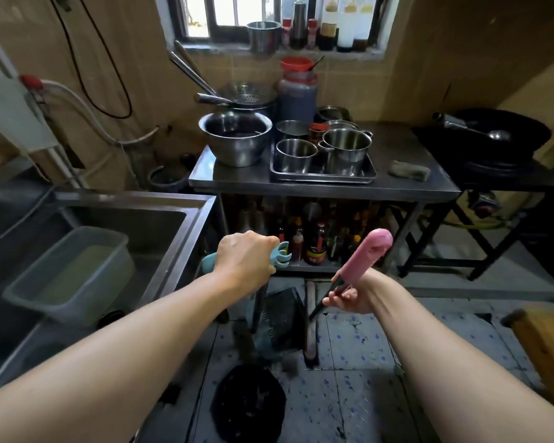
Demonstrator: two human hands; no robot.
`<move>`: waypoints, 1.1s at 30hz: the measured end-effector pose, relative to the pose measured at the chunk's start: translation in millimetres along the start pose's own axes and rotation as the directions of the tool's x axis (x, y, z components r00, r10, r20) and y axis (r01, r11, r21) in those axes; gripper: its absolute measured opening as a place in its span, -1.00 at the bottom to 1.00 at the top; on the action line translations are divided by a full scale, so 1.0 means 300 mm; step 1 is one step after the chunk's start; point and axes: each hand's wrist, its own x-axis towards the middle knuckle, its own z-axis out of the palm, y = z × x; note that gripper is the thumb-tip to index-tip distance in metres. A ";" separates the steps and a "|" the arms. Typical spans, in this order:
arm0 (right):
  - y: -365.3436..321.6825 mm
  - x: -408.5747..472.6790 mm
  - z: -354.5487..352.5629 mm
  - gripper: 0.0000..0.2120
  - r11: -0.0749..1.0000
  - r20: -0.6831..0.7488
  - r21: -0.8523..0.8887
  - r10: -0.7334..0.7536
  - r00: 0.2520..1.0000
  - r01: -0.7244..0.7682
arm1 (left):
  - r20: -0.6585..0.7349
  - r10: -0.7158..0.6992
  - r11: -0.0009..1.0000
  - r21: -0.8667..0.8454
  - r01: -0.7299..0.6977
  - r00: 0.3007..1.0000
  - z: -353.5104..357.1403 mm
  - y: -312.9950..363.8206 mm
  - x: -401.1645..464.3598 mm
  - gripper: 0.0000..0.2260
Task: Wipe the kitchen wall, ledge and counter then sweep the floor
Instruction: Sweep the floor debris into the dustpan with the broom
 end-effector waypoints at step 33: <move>-0.347 0.637 0.166 -0.83 0.670 0.001 -0.577 -0.572 0.820 0.468 | 0.162 -0.196 0.980 0.013 0.196 0.967 0.491 -0.293 0.543 -0.75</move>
